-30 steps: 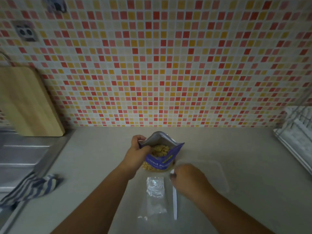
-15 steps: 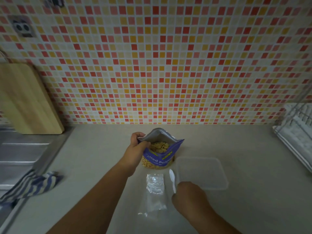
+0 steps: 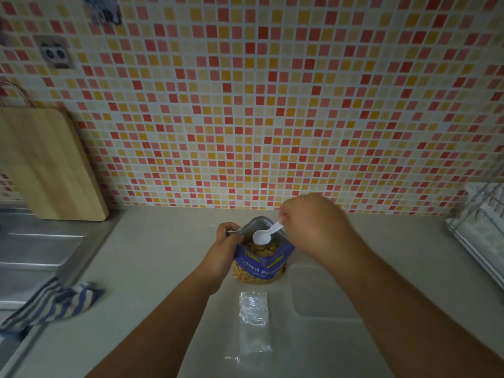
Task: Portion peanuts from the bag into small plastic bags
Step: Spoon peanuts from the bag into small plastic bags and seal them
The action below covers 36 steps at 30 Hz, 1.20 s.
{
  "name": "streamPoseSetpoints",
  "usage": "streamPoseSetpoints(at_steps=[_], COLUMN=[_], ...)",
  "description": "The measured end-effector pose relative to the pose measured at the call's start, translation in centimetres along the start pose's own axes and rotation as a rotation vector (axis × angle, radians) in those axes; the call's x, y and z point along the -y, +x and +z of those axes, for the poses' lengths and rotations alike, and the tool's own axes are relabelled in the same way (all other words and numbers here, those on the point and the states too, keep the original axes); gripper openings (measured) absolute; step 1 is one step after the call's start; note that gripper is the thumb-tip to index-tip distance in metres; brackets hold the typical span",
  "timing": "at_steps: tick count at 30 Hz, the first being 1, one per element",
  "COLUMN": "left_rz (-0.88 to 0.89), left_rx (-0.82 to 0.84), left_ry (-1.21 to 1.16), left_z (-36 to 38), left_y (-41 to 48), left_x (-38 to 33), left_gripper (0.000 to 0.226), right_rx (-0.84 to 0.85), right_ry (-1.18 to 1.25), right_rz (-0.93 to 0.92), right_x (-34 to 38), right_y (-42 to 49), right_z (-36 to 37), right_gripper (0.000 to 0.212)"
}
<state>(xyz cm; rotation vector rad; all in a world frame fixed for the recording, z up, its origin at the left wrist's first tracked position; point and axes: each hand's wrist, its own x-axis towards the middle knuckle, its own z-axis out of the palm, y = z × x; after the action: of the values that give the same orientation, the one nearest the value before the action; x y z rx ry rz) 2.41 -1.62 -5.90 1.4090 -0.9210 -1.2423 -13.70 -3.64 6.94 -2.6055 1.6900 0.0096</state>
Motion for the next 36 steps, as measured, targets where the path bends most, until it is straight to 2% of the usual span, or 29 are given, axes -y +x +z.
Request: streamPoseSetpoints(at_steps=[3, 6, 8, 9, 11, 12, 13, 14, 16, 18, 20, 23, 25, 28, 32, 36], left_rz=[-0.017, -0.025, -0.026, -0.026, -0.019, -0.010, 0.005, 0.022, 0.026, -0.071, -0.240, -0.368, -0.353, -0.324, -0.316, -0.312], left_rx=[0.004, 0.006, 0.008, 0.009, 0.014, 0.012, 0.002, -0.023, -0.118, -0.232, -0.266, -0.212, -0.215, -0.236, -0.254, -0.255], left_ry=[-0.008, -0.014, -0.010, -0.008, -0.010, -0.019, -0.029, -0.043, -0.053, 0.033, 0.136, 0.302, 0.381, 0.375, 0.341, 0.347], left_z=[0.1, 0.2, 0.2, 0.2, 0.2, 0.1, 0.1, 0.0, -0.5, -1.0, -1.2, -1.1, -1.0, -1.3, -2.2, -2.8], left_y=[-0.1, -0.2, -0.2, -0.2, -0.3, -0.5, -0.7, -1.0, -1.5, -2.1, -3.0, -4.5, -5.1, -5.5, -5.3, -5.2], left_x=[-0.2, -0.4, -0.4, -0.5, -0.6, -0.5, -0.4, -0.2, 1.2, 3.7, 6.5, 9.6, 10.3, 10.4, 10.4, 10.5], left_gripper=[0.009, 0.011, 0.010, 0.011, 0.015, 0.019, 0.024, 0.027, 0.029, 0.026, 0.026, 0.030, 0.029, 0.027, 0.024, 0.014], right_rx=[0.338, 0.475, 0.408, 0.297, -0.037, -0.189, -0.252, -0.223, 0.045, 0.336, 0.427, 0.396, 0.380, 0.341, 0.284, 0.214], right_ry=[-0.124, -0.187, -0.186, -0.161, -0.033, 0.093, 0.246, 0.406, 0.563, 0.466, 0.372, 0.410, 0.447, 0.541, 0.609, 0.579], right_rz=[0.024, 0.090, 0.072, 0.033, -0.075, -0.106, -0.090, -0.046, 0.040, 0.096, 0.190, 0.284, 0.341, 0.432, 0.363, 0.338], right_x=[2.2, 3.0, 2.5, 2.0, 1.4, 1.4, 1.4, 1.6, 2.1, 2.6, 3.1, 3.7, 3.9, 4.3, 4.8, 5.0], right_y=[4.1, 5.5, 5.2, 4.4, 2.3, 1.1, -0.3, -1.5, -3.3, -4.6, -5.3, -5.5, -5.3, -4.9, -4.3, -4.2], right_z=[2.9, 4.6, 5.2, 5.3, 5.3, 5.3, 5.3, 5.6, 7.7, 11.4, 15.0, 18.0, 19.1, 20.4, 21.2, 21.1], right_gripper=[0.036, 0.045, 0.042, 0.039, 0.033, 0.028, 0.023, 0.018, 0.024, 0.025, 0.040, 0.046, 0.047, 0.046, 0.034, 0.032])
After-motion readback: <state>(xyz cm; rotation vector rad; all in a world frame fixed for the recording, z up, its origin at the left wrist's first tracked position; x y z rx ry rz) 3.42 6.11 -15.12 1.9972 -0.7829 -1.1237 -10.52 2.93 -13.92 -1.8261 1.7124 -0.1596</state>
